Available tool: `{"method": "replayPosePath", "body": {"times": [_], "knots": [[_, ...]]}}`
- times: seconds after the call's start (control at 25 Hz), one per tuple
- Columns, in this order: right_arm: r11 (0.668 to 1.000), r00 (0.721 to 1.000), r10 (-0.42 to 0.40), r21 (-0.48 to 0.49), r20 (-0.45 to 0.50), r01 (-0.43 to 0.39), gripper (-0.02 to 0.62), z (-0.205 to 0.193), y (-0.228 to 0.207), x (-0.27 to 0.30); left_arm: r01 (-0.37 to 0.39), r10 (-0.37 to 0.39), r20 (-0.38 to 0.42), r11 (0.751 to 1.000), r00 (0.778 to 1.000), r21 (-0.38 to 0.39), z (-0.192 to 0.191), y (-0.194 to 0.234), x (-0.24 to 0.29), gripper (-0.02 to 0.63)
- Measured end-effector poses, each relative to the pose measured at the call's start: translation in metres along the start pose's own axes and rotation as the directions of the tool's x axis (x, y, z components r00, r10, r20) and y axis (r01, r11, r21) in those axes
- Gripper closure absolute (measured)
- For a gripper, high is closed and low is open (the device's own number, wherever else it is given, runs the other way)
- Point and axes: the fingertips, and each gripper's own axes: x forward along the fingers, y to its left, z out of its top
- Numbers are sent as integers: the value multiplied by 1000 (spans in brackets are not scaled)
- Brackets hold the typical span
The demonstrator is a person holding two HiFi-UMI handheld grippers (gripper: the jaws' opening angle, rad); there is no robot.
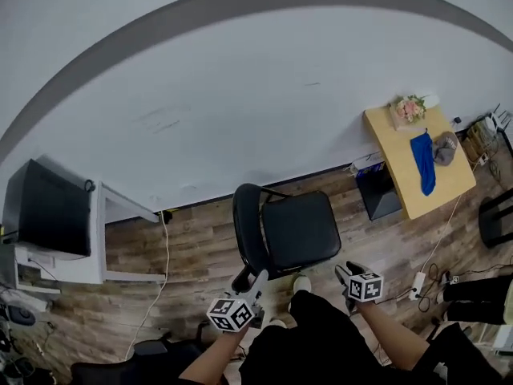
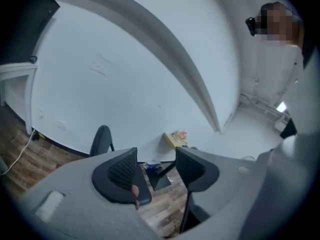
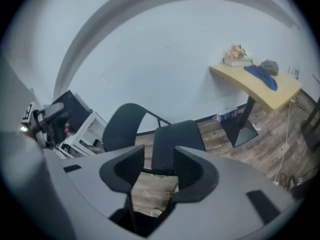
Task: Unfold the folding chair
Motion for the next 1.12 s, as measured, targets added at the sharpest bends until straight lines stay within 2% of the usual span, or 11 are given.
{"method": "replayPosePath", "body": {"times": [0.08, 0.16, 0.32, 0.4, 0.52, 0.6, 0.68, 0.84, 0.92, 1.0, 1.12], "knots": [[999, 997, 27, -35, 66, -24, 430, 7, 46, -48, 81, -79, -37, 994, 996, 72, -5, -26, -45, 374], [995, 991, 48, -94, 125, -36, 430, 13, 85, -89, 98, -97, -17, 991, 995, 95, -7, -36, -80, 376], [987, 972, 46, -163, 232, -8, 430, 13, 130, -148, 19, -14, 159, 999, 987, -32, -10, -40, -133, 383], [989, 955, 29, -149, 294, 15, 430, 13, 143, -173, -5, 18, 194, 998, 981, -65, -19, -47, -157, 399], [993, 927, 8, -111, 375, 37, 430, 14, 155, -214, 24, -15, 164, 998, 986, -52, -33, -67, -181, 454], [993, 914, -6, -109, 406, 55, 430, 11, 156, -240, 35, -31, 139, 999, 990, -24, -38, -76, -195, 552], [991, 902, -15, -114, 432, 71, 431, 11, 152, -256, 40, -39, 154, 999, 987, 0, -34, -79, -207, 577], [991, 886, -16, -110, 463, 75, 452, 10, 144, -267, 22, -18, 235, 1000, 972, -17, -19, -85, -230, 592], [992, 872, 5, -115, 489, 59, 504, 15, 144, -276, 3, -3, 264, 1000, 965, 2, -15, -96, -233, 592], [989, 851, 45, -141, 524, 34, 582, 24, 144, -288, -10, 2, 283, 1000, 959, 28, -14, -113, -228, 592], [980, 831, 129, -199, 542, -22, 595, 29, 142, -304, -24, 4, 300, 998, 954, 65, -16, -145, -209, 592]]}}
